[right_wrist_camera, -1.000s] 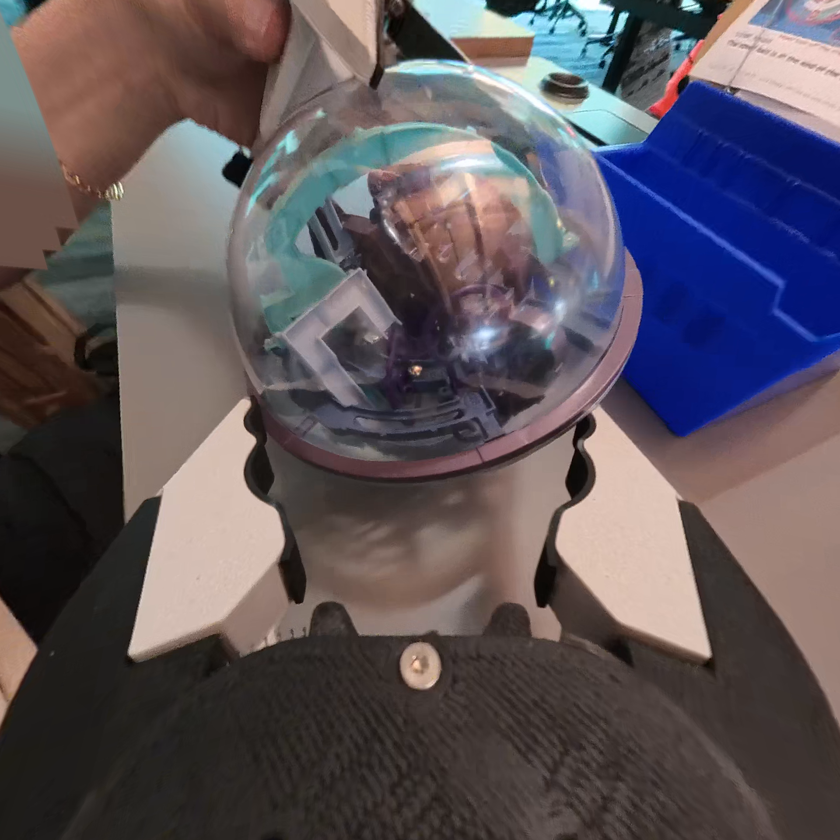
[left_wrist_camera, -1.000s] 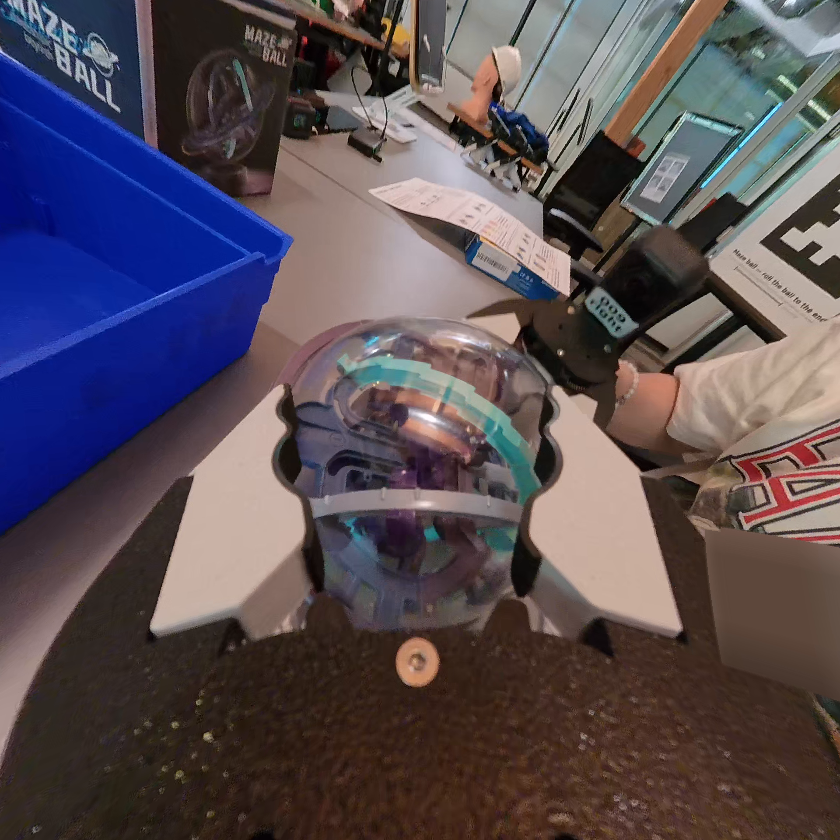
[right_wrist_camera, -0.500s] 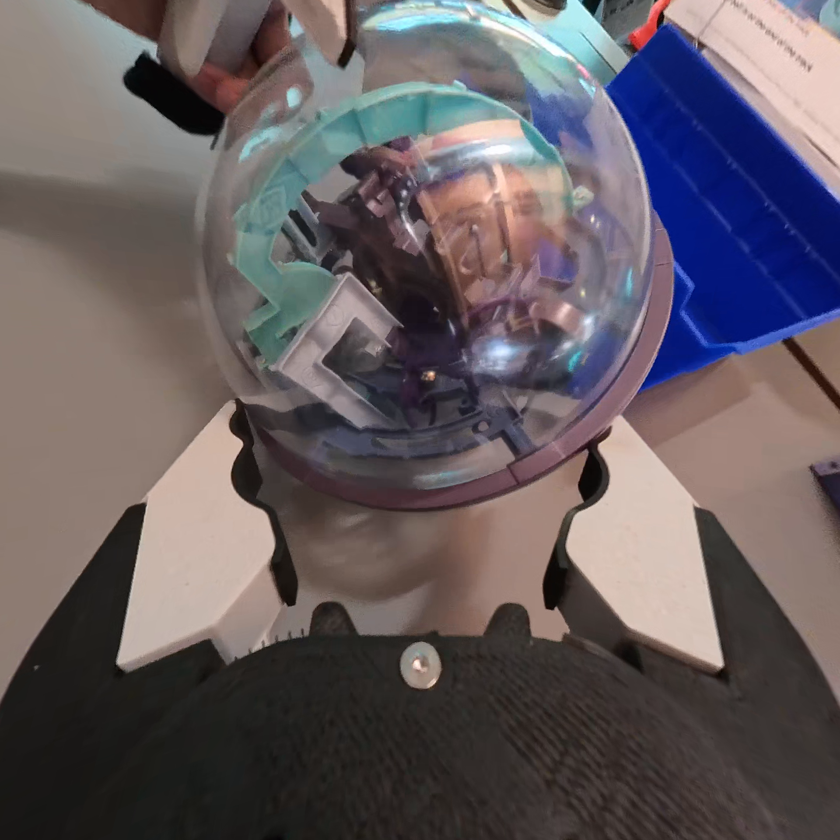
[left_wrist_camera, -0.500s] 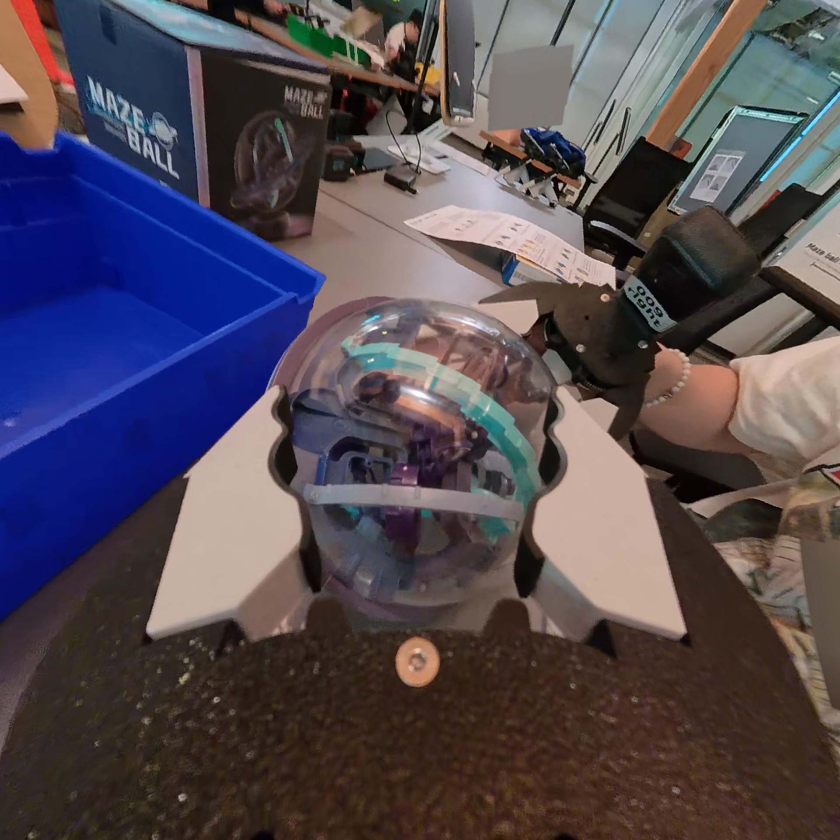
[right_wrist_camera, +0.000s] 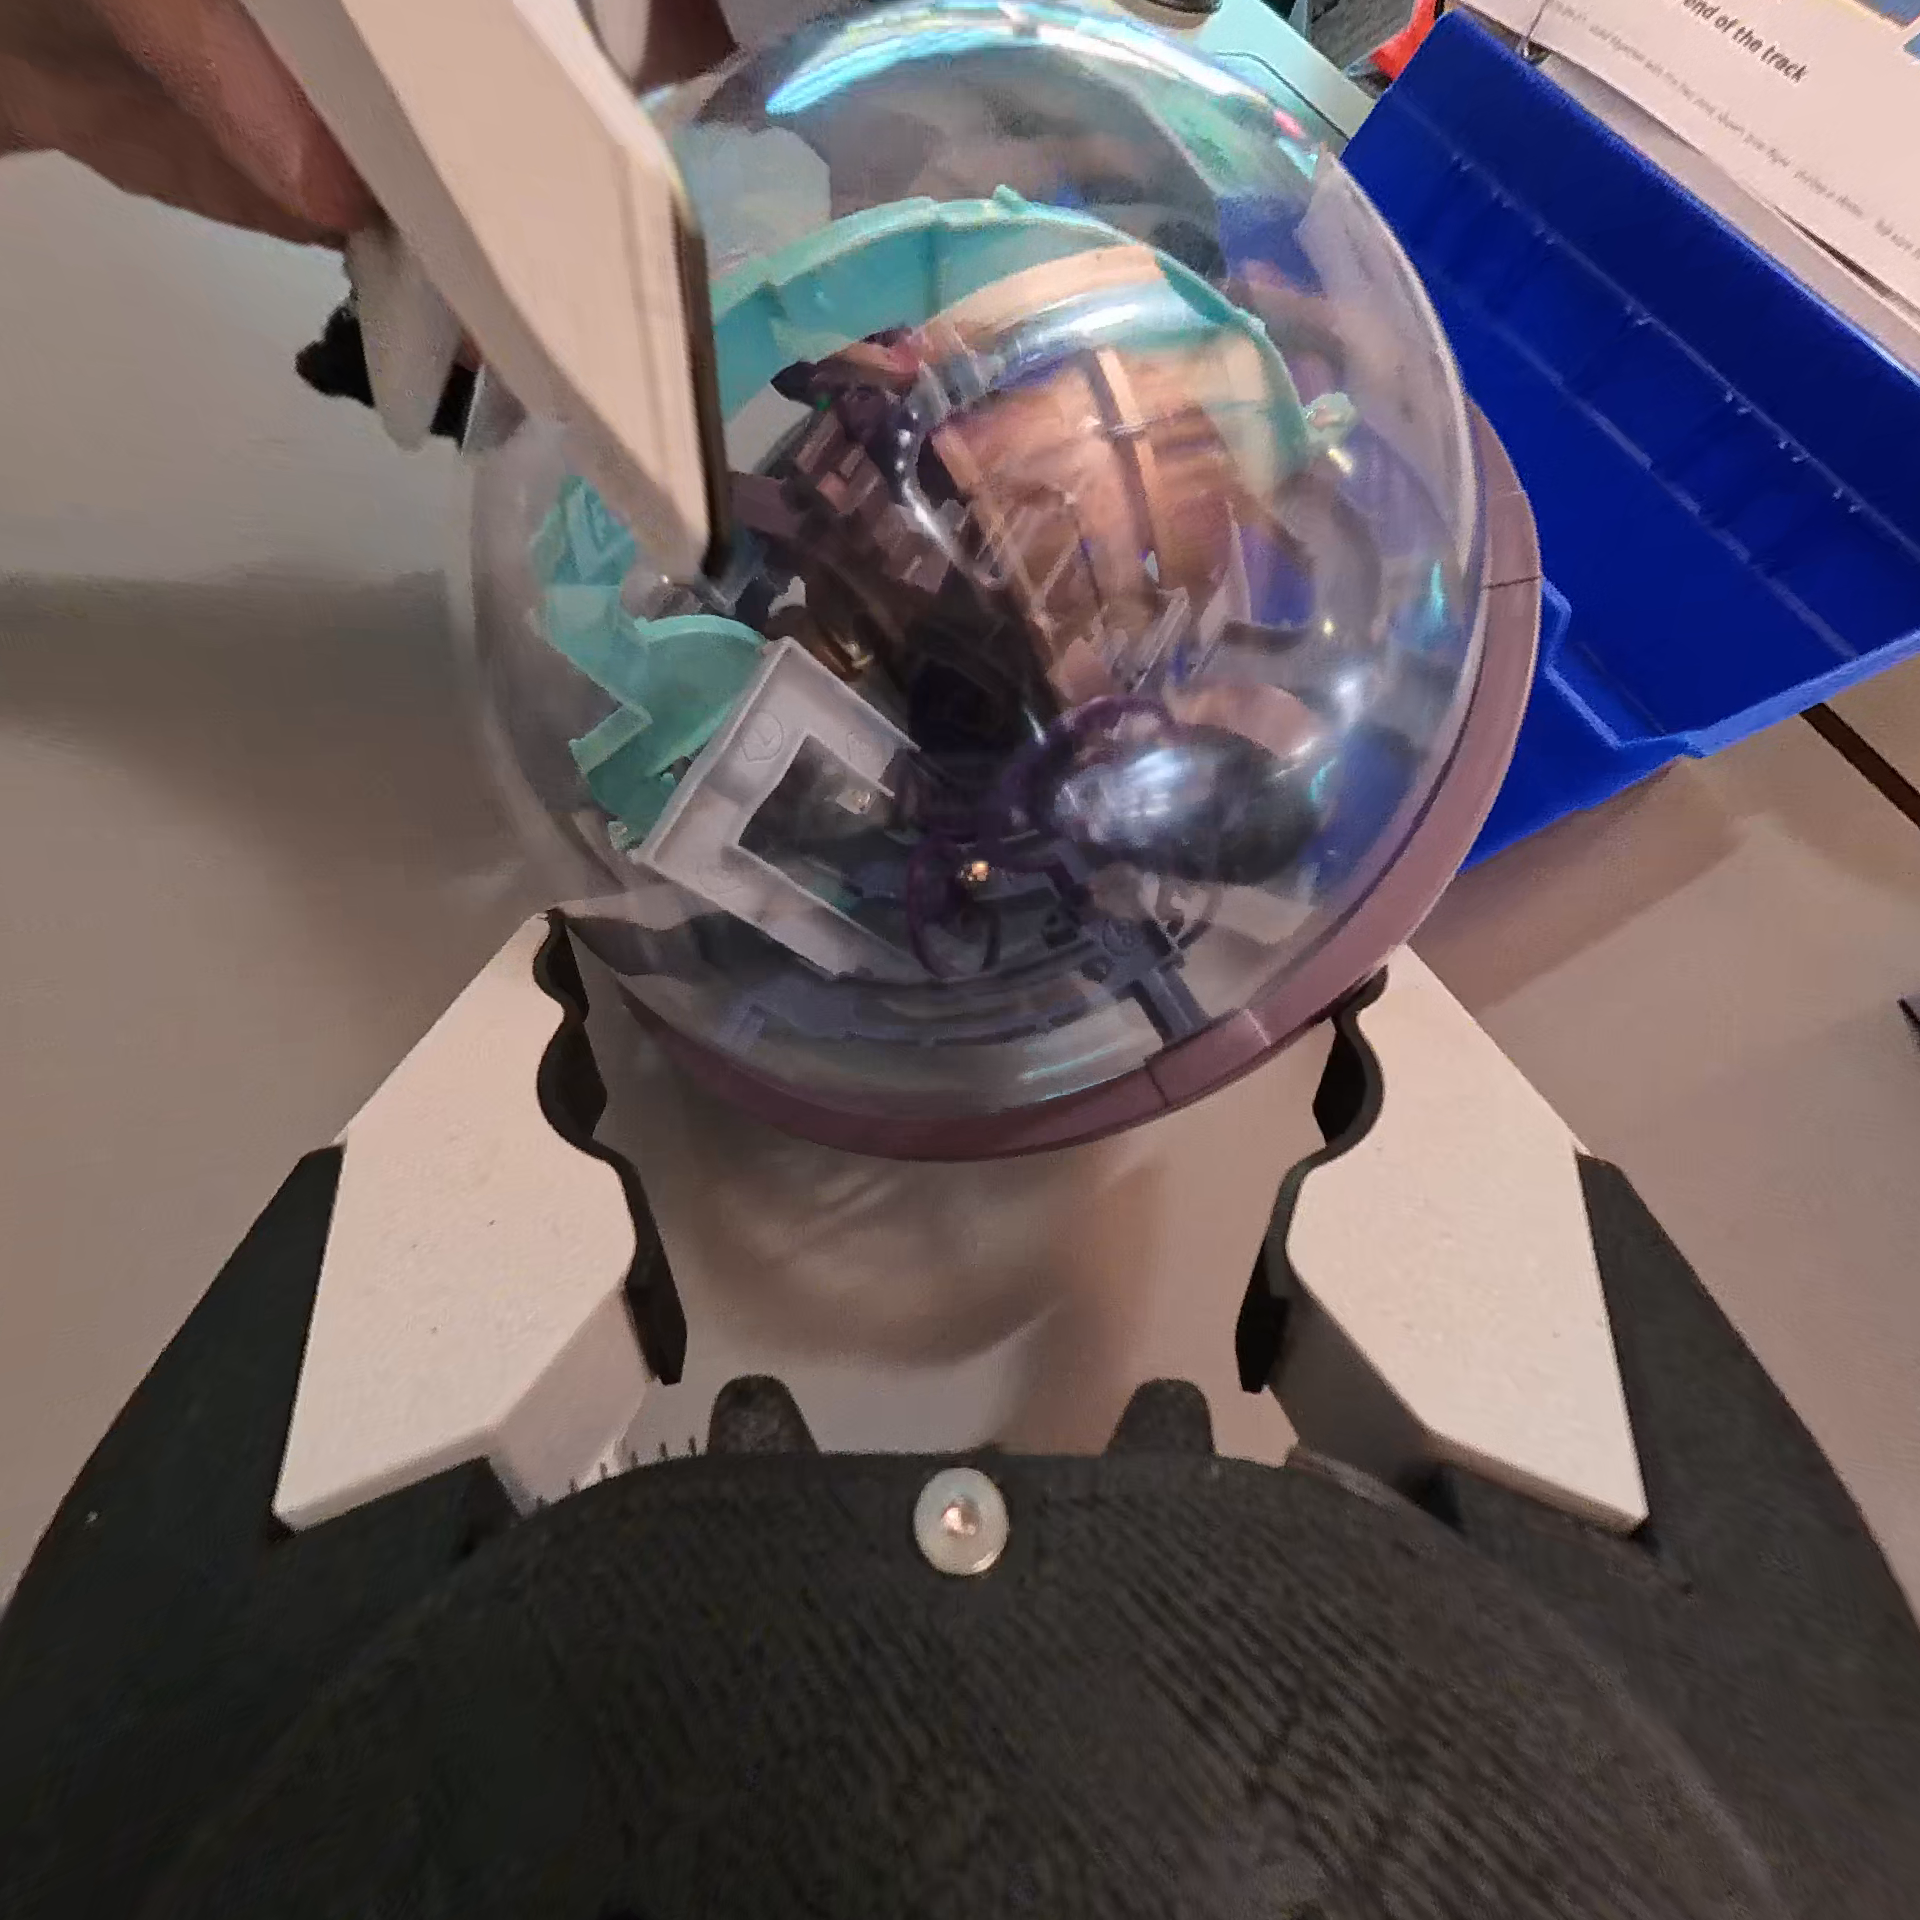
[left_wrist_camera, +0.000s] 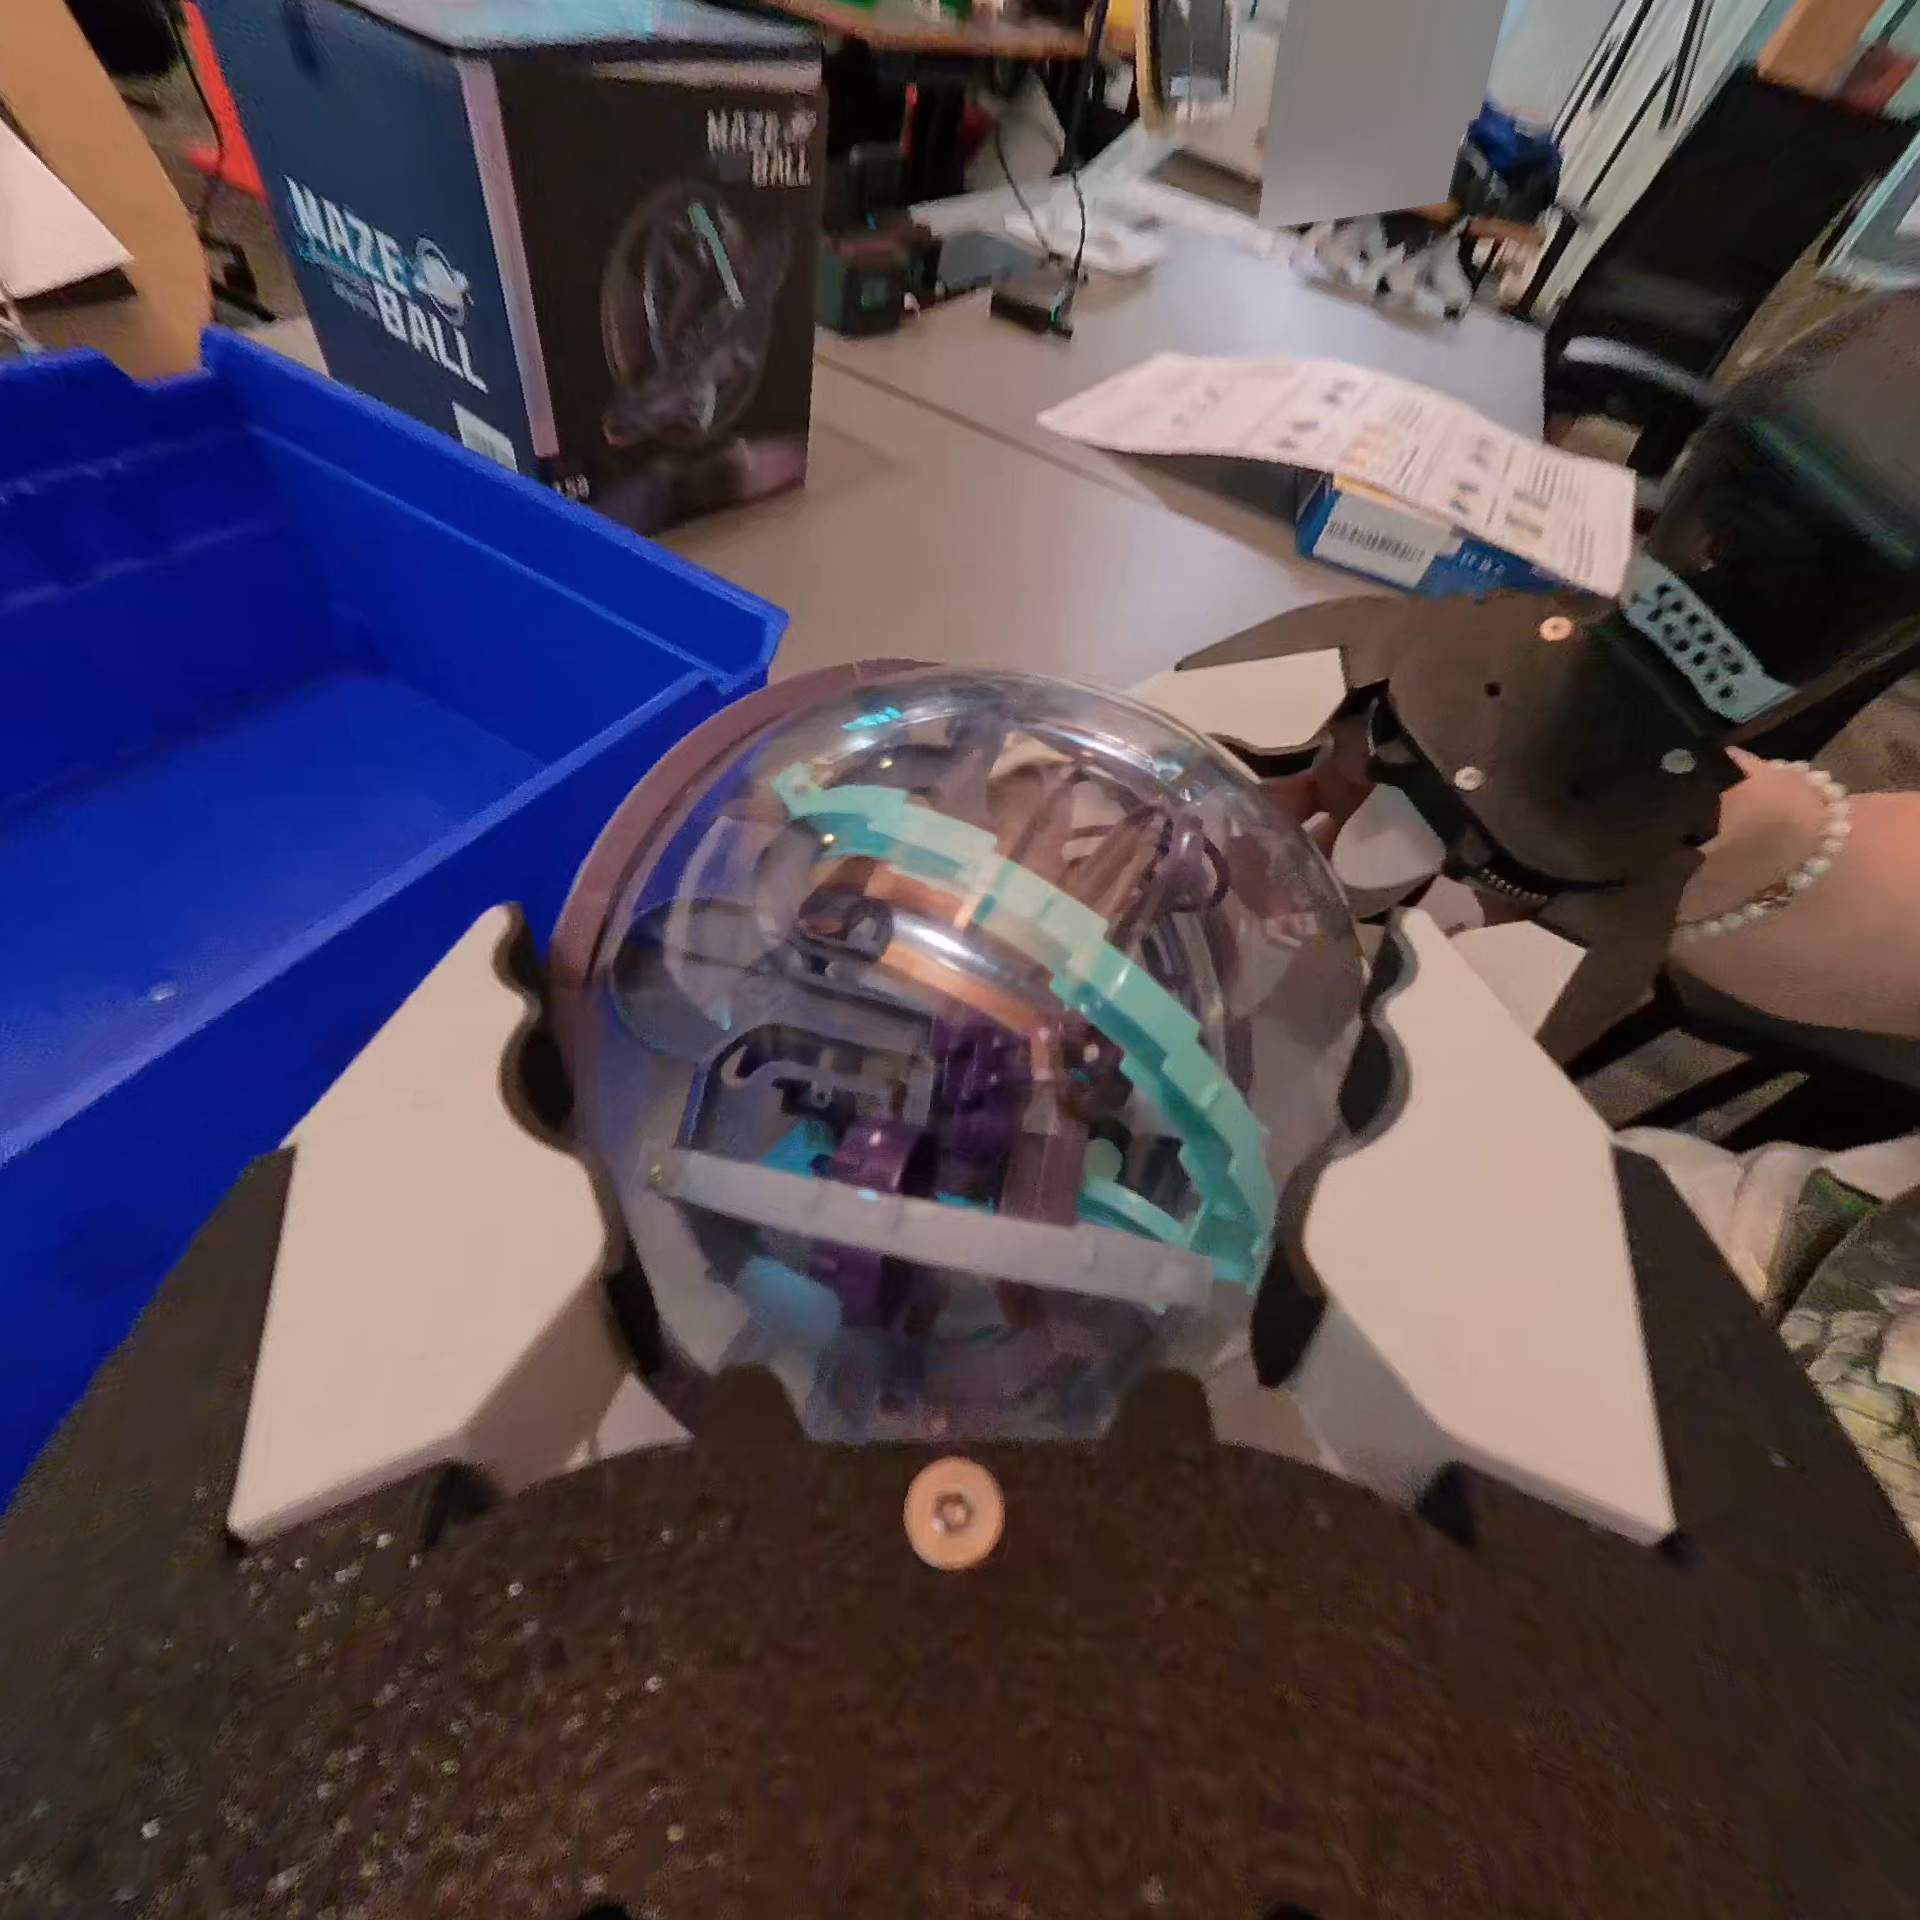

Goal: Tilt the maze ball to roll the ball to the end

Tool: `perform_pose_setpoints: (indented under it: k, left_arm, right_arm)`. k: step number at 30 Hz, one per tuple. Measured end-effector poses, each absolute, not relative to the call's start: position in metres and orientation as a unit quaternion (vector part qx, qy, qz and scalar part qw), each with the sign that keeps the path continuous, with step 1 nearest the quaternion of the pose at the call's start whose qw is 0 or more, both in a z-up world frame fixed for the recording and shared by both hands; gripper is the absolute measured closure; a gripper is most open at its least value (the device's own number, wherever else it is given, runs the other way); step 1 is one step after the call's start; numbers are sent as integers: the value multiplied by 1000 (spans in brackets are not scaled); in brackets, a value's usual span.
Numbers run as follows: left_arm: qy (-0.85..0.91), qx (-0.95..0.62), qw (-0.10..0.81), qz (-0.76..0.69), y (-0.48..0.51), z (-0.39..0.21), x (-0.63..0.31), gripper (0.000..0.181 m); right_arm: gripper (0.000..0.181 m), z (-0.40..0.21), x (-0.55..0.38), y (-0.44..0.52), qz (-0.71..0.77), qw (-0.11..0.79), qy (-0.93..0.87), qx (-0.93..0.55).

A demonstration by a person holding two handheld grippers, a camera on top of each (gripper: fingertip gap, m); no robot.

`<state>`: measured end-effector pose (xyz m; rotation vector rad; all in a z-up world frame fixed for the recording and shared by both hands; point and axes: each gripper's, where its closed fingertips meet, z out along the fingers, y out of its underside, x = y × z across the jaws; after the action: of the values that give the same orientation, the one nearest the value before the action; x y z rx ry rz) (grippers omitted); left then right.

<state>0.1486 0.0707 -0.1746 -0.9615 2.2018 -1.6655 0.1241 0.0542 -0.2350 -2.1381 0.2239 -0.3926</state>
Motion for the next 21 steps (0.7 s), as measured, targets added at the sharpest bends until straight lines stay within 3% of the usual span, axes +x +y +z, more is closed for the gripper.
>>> perform_pose_setpoints:
  k: [8,17,21]
  left_arm:
    - [831,-324,40,-450,60,-184,160,33]
    - [874,-312,-29,-371,53,-192,165,34]
    - [879,-288,-31,-380,49,-191,164,33]
  right_arm:
    - [35,-256,119,48,-126,431,86,-889]
    - [50,-260,130,17,-152,402,71,-900]
    - [49,-223,141,15,-151,479,39,-864]
